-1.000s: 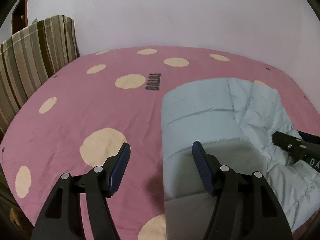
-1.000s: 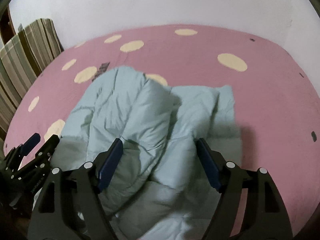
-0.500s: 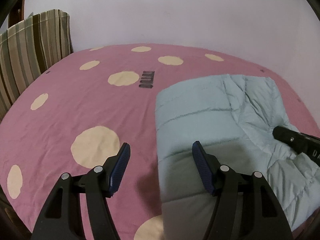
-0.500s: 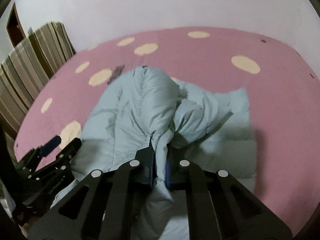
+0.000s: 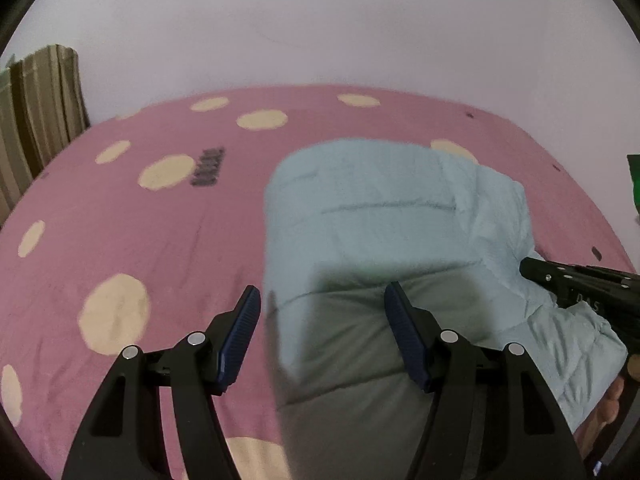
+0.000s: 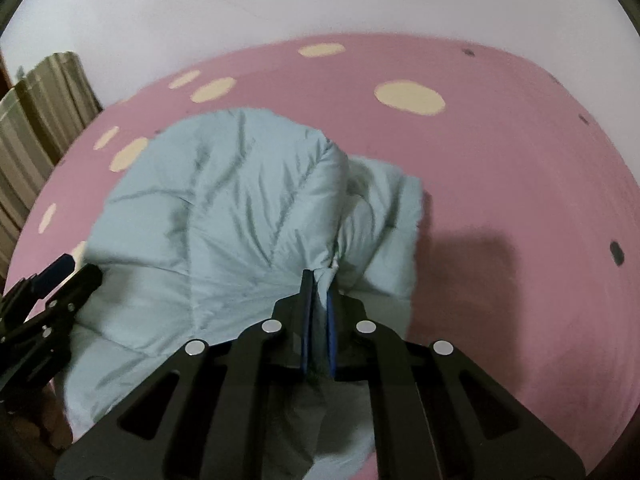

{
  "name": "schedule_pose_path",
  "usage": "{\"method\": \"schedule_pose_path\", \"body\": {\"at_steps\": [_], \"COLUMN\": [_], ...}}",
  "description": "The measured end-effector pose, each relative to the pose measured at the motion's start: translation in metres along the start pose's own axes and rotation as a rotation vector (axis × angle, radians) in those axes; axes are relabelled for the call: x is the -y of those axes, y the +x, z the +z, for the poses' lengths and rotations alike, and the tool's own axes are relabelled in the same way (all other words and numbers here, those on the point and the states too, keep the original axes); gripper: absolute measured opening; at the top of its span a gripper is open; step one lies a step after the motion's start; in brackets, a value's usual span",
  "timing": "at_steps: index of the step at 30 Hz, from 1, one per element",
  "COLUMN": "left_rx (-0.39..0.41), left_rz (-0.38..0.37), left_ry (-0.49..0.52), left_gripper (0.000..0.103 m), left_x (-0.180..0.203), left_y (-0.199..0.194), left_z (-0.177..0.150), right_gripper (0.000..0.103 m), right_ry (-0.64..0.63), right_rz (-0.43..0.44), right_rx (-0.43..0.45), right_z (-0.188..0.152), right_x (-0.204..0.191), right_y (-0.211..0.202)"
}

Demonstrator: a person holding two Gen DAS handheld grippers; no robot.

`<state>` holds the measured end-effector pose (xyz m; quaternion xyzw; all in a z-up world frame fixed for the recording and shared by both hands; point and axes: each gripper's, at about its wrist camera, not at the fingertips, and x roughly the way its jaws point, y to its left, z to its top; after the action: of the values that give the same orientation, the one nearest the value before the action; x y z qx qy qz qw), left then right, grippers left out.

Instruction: Fold large clothes

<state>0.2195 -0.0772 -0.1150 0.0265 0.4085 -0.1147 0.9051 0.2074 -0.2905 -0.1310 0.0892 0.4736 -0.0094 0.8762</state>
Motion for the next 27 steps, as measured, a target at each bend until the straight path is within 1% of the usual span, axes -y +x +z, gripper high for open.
{"method": "schedule_pose_path", "body": {"at_steps": [4, 7, 12, 17, 20, 21, 23, 24, 25, 27], "left_rx": [-0.039, -0.049, -0.056, -0.057, -0.059, -0.059, -0.061, -0.062, -0.062, -0.061], "left_rz": [0.0, 0.023, 0.045, 0.059, 0.059, 0.059, 0.058, 0.057, 0.056, 0.056], "left_ry": [0.018, 0.065, 0.098, 0.112, 0.108, 0.106, 0.103, 0.101, 0.1, 0.098], "left_gripper": [0.066, 0.066, 0.066, 0.065, 0.065, 0.065, 0.065, 0.065, 0.065, 0.065], "left_x": [0.01, 0.021, 0.026, 0.026, 0.025, 0.025, 0.025, 0.025, 0.025, 0.025], "left_y": [0.019, 0.028, 0.038, 0.04, 0.04, 0.04, 0.039, 0.039, 0.038, 0.038], "left_z": [-0.003, -0.006, -0.011, -0.015, -0.015, -0.015, -0.015, -0.015, -0.015, -0.015], "right_gripper": [0.006, 0.005, 0.005, 0.005, 0.005, 0.008, 0.01, 0.013, 0.016, 0.017], "right_ry": [0.035, 0.047, 0.053, 0.049, 0.04, 0.036, 0.038, 0.041, 0.042, 0.023], "right_rz": [0.017, 0.027, 0.033, 0.023, 0.007, 0.002, -0.009, -0.01, -0.013, -0.026], "right_rx": [-0.053, -0.076, -0.081, -0.078, -0.072, -0.061, -0.041, -0.029, 0.005, 0.061], "right_z": [-0.008, -0.015, -0.021, -0.021, -0.016, -0.014, -0.011, -0.011, -0.008, -0.005], "right_x": [0.016, 0.022, 0.026, 0.023, 0.022, 0.021, 0.02, 0.02, 0.018, 0.01], "right_y": [0.024, 0.039, 0.048, 0.046, 0.043, 0.038, 0.026, 0.02, 0.005, -0.019]}}
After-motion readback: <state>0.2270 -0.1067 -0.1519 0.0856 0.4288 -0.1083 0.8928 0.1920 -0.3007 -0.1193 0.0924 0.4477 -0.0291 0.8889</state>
